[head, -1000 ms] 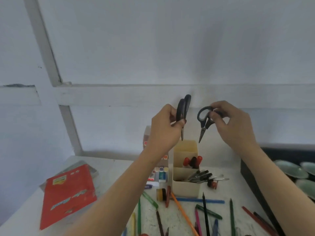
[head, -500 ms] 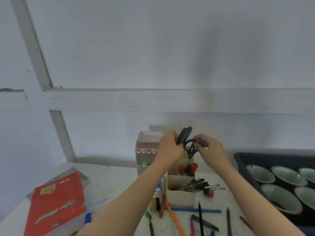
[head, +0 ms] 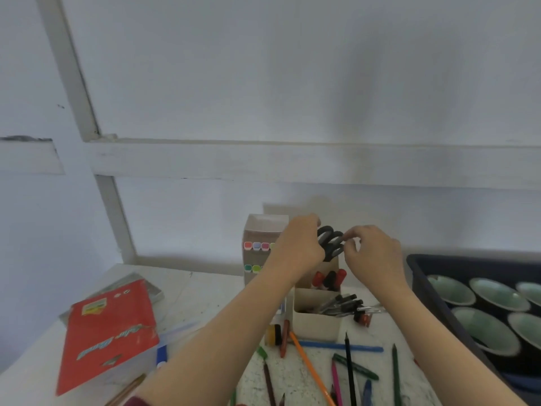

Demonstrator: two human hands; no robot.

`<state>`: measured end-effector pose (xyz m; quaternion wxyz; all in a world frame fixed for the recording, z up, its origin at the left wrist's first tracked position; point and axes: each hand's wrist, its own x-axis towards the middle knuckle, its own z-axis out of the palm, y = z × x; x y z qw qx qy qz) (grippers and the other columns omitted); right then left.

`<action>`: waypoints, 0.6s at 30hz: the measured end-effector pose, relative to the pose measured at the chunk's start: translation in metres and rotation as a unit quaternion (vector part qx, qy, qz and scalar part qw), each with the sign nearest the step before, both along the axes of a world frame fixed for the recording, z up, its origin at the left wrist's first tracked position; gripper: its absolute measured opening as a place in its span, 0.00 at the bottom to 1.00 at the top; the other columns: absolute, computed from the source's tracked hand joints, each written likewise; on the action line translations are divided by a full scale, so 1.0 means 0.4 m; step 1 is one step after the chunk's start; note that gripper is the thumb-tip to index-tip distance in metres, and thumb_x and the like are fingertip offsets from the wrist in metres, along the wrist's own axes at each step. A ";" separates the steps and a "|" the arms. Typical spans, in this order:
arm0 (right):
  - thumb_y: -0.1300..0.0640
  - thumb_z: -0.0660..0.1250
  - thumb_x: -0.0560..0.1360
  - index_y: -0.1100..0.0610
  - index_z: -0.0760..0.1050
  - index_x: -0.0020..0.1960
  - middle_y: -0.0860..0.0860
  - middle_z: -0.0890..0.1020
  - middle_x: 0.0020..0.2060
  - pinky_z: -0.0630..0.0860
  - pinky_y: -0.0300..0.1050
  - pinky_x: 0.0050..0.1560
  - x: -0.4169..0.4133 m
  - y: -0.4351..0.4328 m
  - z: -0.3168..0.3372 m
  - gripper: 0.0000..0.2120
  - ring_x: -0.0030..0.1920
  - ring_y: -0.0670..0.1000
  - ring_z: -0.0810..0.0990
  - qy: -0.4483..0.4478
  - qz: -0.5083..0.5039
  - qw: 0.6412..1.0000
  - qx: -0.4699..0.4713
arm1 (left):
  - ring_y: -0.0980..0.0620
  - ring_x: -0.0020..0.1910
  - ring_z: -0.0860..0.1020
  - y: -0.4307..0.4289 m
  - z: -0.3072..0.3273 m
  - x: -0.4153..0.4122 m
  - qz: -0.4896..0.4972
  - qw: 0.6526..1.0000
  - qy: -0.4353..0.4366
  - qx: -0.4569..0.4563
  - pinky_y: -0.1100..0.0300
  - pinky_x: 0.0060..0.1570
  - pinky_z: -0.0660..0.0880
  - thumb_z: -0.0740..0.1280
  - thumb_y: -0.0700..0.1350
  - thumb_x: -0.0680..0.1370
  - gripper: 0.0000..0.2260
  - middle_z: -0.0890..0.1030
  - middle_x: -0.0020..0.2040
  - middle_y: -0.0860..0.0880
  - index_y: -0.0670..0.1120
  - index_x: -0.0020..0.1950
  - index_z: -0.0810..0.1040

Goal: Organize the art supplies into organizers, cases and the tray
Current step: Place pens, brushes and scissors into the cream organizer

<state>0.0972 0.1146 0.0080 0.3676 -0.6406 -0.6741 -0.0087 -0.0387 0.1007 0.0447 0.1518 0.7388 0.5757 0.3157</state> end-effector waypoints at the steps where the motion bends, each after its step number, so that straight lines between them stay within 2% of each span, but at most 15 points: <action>1: 0.58 0.61 0.77 0.54 0.78 0.50 0.50 0.80 0.50 0.65 0.46 0.56 -0.014 -0.013 0.008 0.07 0.50 0.49 0.76 0.000 -0.006 1.000 0.028 | 0.50 0.61 0.74 -0.015 0.005 -0.022 0.002 1.000 -0.020 0.018 0.62 0.58 0.70 0.66 0.36 0.76 0.18 0.75 0.63 0.47 0.46 0.65 0.71; 4: 0.60 0.62 0.76 0.55 0.75 0.47 0.49 0.78 0.44 0.61 0.43 0.50 -0.072 -0.057 0.037 0.04 0.44 0.48 0.74 0.018 0.034 0.995 0.089 | 0.56 0.56 0.75 -0.056 0.015 -0.103 0.016 0.994 -0.080 0.073 0.67 0.59 0.70 0.64 0.35 0.77 0.15 0.78 0.57 0.50 0.47 0.61 0.74; 7: 0.62 0.64 0.74 0.54 0.74 0.45 0.47 0.76 0.39 0.70 0.49 0.47 -0.173 -0.107 0.039 0.04 0.38 0.48 0.74 0.048 0.117 0.985 0.120 | 0.63 0.44 0.75 -0.113 -0.013 -0.224 0.052 0.988 -0.115 0.092 0.79 0.45 0.70 0.63 0.33 0.76 0.11 0.78 0.45 0.54 0.47 0.53 0.77; 8: 0.63 0.64 0.73 0.54 0.74 0.45 0.46 0.76 0.38 0.73 0.52 0.45 -0.214 -0.124 0.031 0.04 0.37 0.48 0.74 0.056 0.149 0.979 0.125 | 0.65 0.42 0.75 -0.134 -0.033 -0.273 0.074 0.987 -0.109 0.095 0.80 0.42 0.69 0.63 0.33 0.75 0.10 0.78 0.43 0.56 0.47 0.51 0.77; 10: 0.62 0.65 0.72 0.54 0.74 0.45 0.44 0.75 0.36 0.74 0.52 0.42 -0.281 -0.155 0.005 0.05 0.36 0.46 0.73 0.056 0.207 0.969 0.119 | 0.65 0.41 0.75 -0.172 -0.084 -0.362 0.127 0.984 -0.091 0.082 0.80 0.40 0.68 0.64 0.34 0.75 0.09 0.78 0.41 0.56 0.48 0.49 0.77; 11: 0.62 0.65 0.72 0.53 0.74 0.45 0.44 0.75 0.35 0.74 0.50 0.41 -0.306 -0.163 -0.009 0.04 0.35 0.45 0.72 0.049 0.231 0.966 0.101 | 0.65 0.40 0.75 -0.187 -0.109 -0.395 0.154 0.982 -0.087 0.067 0.79 0.39 0.69 0.64 0.35 0.76 0.09 0.78 0.42 0.55 0.48 0.49 0.77; 14: 0.56 0.63 0.76 0.52 0.73 0.46 0.45 0.76 0.37 0.71 0.45 0.43 -0.406 -0.200 -0.085 0.01 0.35 0.43 0.72 0.012 0.299 0.953 -0.037 | 0.63 0.42 0.75 -0.264 -0.205 -0.503 0.228 0.970 -0.079 0.018 0.76 0.38 0.69 0.65 0.35 0.76 0.09 0.79 0.44 0.54 0.48 0.50 0.78; 18: 0.44 0.60 0.77 0.52 0.70 0.49 0.48 0.77 0.42 0.70 0.46 0.44 -0.521 -0.236 -0.192 0.11 0.43 0.50 0.75 -0.077 0.307 0.932 -0.175 | 0.63 0.40 0.75 -0.368 -0.297 -0.579 0.284 0.955 -0.086 -0.029 0.78 0.34 0.68 0.66 0.34 0.74 0.09 0.78 0.41 0.58 0.49 0.45 0.78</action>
